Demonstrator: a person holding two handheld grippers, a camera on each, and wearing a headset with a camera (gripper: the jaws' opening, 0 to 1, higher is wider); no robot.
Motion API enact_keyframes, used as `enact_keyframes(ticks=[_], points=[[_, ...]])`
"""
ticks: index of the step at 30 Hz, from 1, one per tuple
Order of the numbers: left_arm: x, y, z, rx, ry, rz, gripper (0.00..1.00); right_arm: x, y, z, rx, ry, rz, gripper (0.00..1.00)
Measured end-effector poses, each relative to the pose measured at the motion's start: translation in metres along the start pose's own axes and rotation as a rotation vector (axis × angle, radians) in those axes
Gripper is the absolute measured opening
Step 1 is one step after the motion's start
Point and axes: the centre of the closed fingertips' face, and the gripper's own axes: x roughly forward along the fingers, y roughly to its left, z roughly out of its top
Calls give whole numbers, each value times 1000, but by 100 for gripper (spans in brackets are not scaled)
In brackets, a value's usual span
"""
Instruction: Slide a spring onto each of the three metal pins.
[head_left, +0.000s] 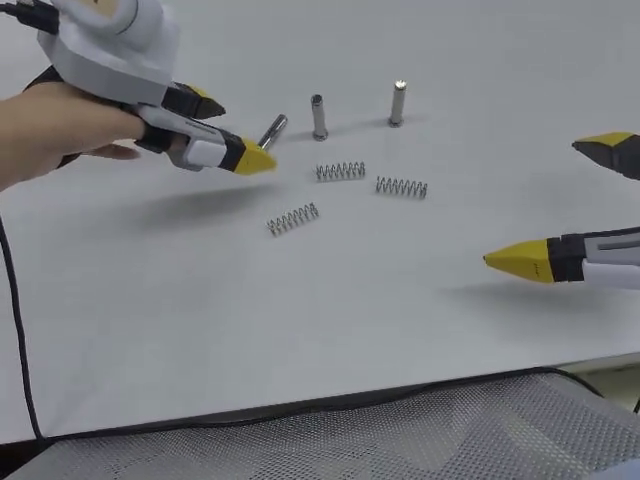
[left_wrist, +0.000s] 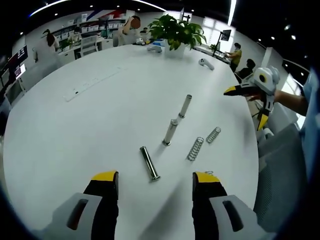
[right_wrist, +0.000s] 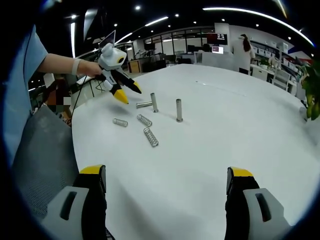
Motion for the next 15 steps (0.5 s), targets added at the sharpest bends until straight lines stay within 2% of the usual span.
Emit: enact_keyframes(ticks=[7, 10, 15], points=[[8, 4, 9, -2, -1, 14, 49, -1, -1, -2, 7, -2, -4, 99], [11, 6, 13, -16, 0, 18, 42, -2, -1, -3, 8, 1, -7, 99], [14, 10, 15, -20, 4, 31, 38, -3, -3, -5, 14, 3, -12, 99]])
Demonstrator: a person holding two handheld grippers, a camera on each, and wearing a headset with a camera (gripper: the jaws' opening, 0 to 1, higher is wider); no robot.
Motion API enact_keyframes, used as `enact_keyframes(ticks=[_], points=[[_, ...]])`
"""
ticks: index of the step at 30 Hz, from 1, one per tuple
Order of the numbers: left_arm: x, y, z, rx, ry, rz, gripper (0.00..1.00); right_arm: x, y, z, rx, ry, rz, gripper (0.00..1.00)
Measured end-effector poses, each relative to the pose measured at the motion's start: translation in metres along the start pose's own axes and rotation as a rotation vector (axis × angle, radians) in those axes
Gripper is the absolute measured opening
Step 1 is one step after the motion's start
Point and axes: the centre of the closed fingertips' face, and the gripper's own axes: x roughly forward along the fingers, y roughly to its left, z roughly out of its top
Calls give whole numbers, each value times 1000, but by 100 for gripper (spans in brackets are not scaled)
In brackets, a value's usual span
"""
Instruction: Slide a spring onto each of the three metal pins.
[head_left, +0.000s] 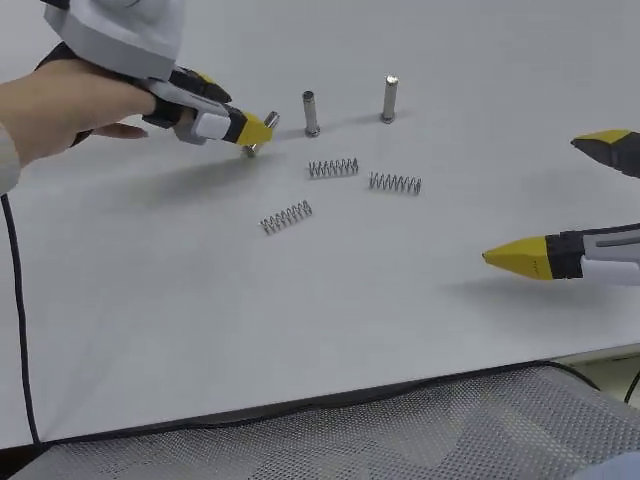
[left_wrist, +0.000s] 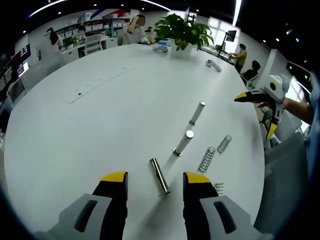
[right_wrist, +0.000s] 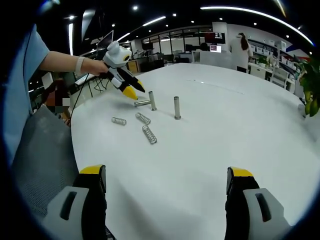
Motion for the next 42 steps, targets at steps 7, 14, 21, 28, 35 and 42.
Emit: enact_keyframes(ticks=[7, 14, 21, 28, 35, 42], points=[[6, 2, 3, -10, 5, 9, 31, 0, 0, -2, 3, 2, 0, 99], [10, 5, 1, -14, 27, 19, 24, 0, -2, -5, 10, 3, 0, 99], [16, 5, 1, -24, 37, 18, 20, 0, -5, -7, 13, 8, -5, 99], [21, 5, 0, -40, 45, 24, 14, 1, -8, -11, 17, 8, -6, 99], [28, 7, -1, -49, 56, 20, 10, 1, -8, -14, 20, 8, -5, 99], [33, 6, -3, -51, 72, 18, 7, 1, -9, -17, 23, 9, -8, 99]])
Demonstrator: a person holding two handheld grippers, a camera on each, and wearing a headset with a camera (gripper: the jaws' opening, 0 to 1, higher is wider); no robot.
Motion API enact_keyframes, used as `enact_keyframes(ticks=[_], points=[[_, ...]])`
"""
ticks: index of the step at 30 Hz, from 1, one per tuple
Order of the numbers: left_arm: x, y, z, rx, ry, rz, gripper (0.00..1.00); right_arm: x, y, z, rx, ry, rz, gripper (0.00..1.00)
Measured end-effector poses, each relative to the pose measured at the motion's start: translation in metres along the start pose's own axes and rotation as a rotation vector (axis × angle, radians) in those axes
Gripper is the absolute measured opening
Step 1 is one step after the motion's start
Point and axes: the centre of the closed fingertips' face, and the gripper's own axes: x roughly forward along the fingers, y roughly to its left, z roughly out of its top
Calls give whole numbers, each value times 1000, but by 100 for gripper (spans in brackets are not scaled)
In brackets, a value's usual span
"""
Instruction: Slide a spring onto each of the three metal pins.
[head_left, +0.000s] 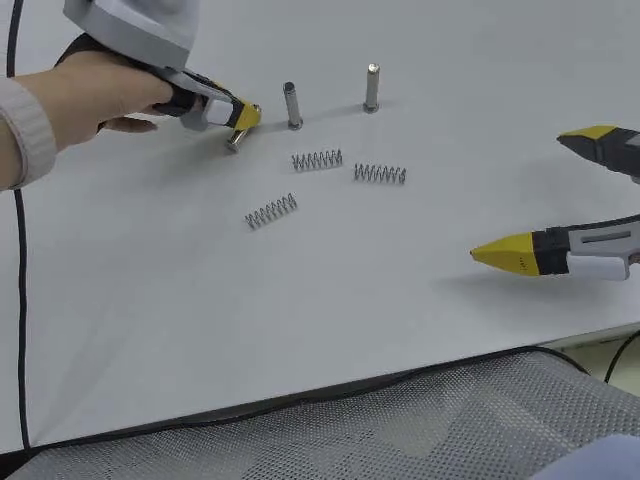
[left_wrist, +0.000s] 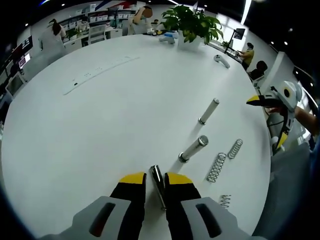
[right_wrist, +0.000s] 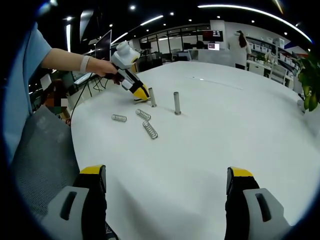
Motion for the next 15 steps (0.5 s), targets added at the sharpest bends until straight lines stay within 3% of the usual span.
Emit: enact_keyframes(ticks=[12, 15], points=[[5, -2, 0, 19, 22, 20, 4, -2, -1, -2, 5, 4, -6, 99], [6, -2, 1, 67, 32, 39, 3, -1, 1, -2, 4, 6, -3, 99]])
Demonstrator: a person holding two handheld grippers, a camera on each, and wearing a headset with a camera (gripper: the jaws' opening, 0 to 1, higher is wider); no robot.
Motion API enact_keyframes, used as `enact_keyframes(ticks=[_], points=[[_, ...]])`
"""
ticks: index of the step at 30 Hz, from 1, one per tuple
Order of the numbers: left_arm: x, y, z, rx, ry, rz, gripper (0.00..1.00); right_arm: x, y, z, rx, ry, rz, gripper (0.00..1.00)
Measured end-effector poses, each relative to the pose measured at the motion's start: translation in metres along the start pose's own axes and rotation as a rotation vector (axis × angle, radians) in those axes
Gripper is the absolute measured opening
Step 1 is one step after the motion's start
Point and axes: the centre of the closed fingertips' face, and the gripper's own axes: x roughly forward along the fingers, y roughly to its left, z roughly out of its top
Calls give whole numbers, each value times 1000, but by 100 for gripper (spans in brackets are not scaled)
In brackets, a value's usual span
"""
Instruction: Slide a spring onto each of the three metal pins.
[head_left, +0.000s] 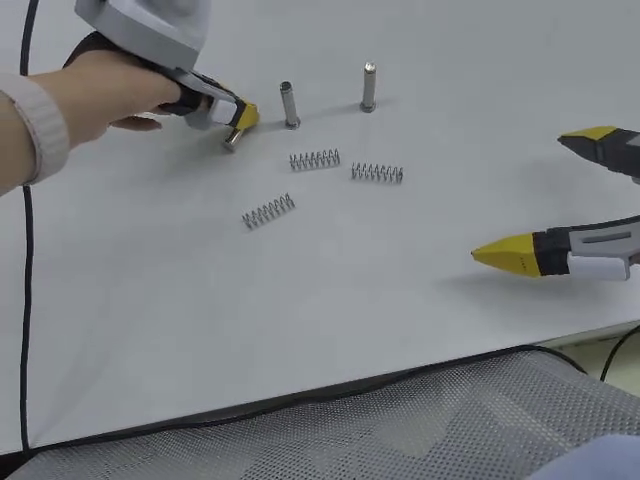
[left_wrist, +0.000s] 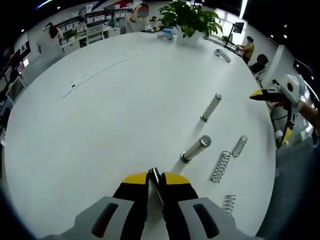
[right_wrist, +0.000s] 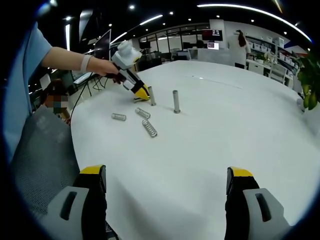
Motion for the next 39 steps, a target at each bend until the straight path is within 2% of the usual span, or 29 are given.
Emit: enact_keyframes(ticks=[3, 5, 8, 20, 32, 36, 39], points=[[3, 6, -1, 18, 11, 13, 2, 1, 1, 0, -6, 4, 5, 99], [1, 3, -1, 28, 15, 20, 2, 2, 2, 1, -6, 0, 7, 99], [0, 4, -2, 31, 21, 33, 0, 3, 4, 3, -9, 0, 8, 99], [-3, 0, -6, -20, 23, 59, 0, 2, 6, 2, -9, 3, 11, 99], [-13, -5, -9, -68, -5, 62, 0, 1, 8, 3, -10, 0, 8, 99], [-17, 0, -7, -89, -24, 62, 0, 1, 9, 3, -9, 0, 8, 99], [-23, -1, -6, -95, -38, 62, 0, 1, 10, 3, -9, 1, 10, 99]])
